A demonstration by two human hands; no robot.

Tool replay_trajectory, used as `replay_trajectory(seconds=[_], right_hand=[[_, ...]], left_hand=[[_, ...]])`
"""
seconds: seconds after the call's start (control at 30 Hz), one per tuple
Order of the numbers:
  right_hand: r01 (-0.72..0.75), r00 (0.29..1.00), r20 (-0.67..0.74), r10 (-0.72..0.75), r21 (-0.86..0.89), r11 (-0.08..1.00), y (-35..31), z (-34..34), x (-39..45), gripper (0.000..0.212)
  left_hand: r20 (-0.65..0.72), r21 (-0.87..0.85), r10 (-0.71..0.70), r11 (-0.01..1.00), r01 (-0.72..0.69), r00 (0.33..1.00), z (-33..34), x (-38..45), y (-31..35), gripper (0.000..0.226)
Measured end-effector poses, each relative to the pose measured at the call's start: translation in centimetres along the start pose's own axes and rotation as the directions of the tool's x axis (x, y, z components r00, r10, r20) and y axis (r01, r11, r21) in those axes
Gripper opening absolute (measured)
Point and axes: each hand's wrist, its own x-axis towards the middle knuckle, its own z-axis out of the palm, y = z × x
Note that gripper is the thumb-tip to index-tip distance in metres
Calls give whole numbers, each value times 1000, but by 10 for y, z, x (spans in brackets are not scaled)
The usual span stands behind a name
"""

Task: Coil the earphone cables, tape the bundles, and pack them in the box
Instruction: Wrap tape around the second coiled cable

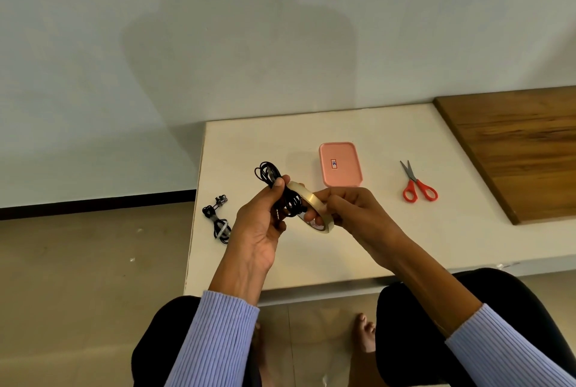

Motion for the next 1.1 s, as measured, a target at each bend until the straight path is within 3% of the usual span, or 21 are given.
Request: replay_trajectory(seconds=[0.3,0.63,1.0,1.1], right_hand=[[-5,1000,22,4,58,998,1,4,0,33],[-67,990,-113,80,111,992,-1,4,1,36],[-25,1000,0,25,18,1000,-4,-2,0,34],[-44,995,-92,47,31,999,1,-2,0,33]], left_hand=[[-7,-2,1,1000,-1,1000,-2,1,3,14],[-59,73,57,996,-53,997,1,-1,-6,8],[-36,-76,-82,994,79,996,3,1,1,9],[-35,-134,-85,988,80,996,2,-1,2,11]])
